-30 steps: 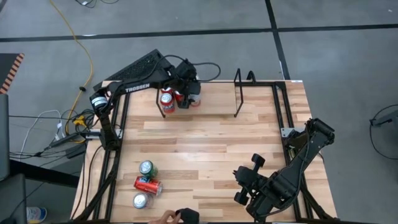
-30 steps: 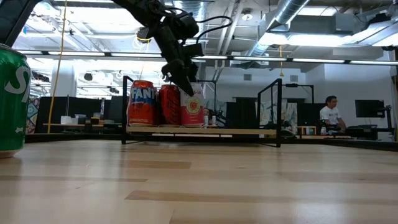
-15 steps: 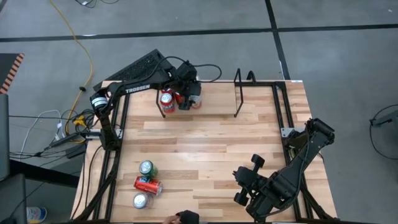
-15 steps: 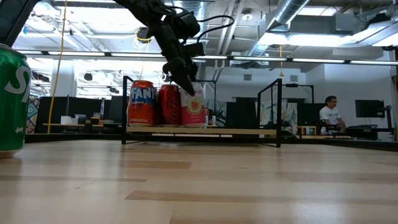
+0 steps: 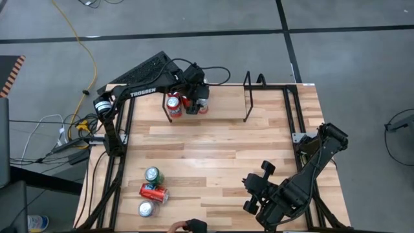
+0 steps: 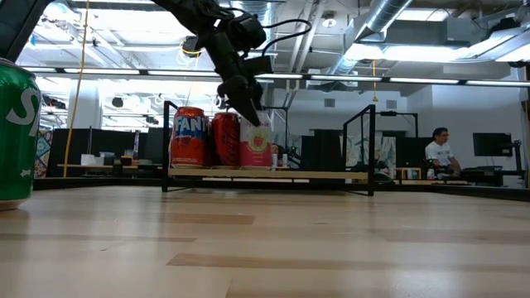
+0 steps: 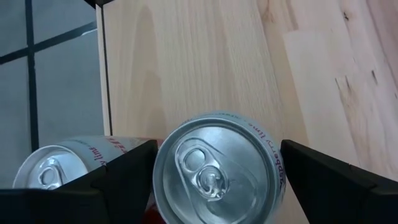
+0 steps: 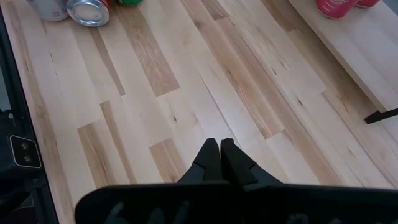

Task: Place canned beverage on shelf
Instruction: Put the pink white soda can on the shelf and align with the other pink white soda can

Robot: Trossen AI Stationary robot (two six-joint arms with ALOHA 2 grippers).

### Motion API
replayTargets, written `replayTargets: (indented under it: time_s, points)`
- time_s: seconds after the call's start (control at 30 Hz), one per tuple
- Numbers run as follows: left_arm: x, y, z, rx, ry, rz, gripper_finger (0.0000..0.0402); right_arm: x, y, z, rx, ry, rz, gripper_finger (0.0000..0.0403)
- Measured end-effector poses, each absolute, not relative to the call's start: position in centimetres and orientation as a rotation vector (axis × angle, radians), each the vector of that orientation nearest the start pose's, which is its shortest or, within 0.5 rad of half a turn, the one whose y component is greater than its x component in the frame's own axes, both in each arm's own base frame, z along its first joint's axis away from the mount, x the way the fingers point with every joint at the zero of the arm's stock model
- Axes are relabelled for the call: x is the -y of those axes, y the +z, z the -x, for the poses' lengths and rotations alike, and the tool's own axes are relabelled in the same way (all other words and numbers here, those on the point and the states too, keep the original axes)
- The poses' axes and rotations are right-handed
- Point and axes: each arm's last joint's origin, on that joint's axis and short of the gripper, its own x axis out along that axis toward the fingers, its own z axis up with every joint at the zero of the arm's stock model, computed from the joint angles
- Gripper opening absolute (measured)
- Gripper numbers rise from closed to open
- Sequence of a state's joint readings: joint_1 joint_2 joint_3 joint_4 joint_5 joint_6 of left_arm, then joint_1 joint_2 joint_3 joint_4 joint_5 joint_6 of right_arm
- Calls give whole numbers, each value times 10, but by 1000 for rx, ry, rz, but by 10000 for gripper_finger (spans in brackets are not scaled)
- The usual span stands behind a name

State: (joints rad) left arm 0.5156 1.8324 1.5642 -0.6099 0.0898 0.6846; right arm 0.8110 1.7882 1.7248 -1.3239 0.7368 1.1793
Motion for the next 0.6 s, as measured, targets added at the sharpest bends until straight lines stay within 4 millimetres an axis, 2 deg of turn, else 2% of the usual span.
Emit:
replayTargets:
  time_s: [0.6]
  points:
    - [-185, 278, -357, -942, 92, -420, 365, -234, 318, -249, -825, -478, -118, 0]
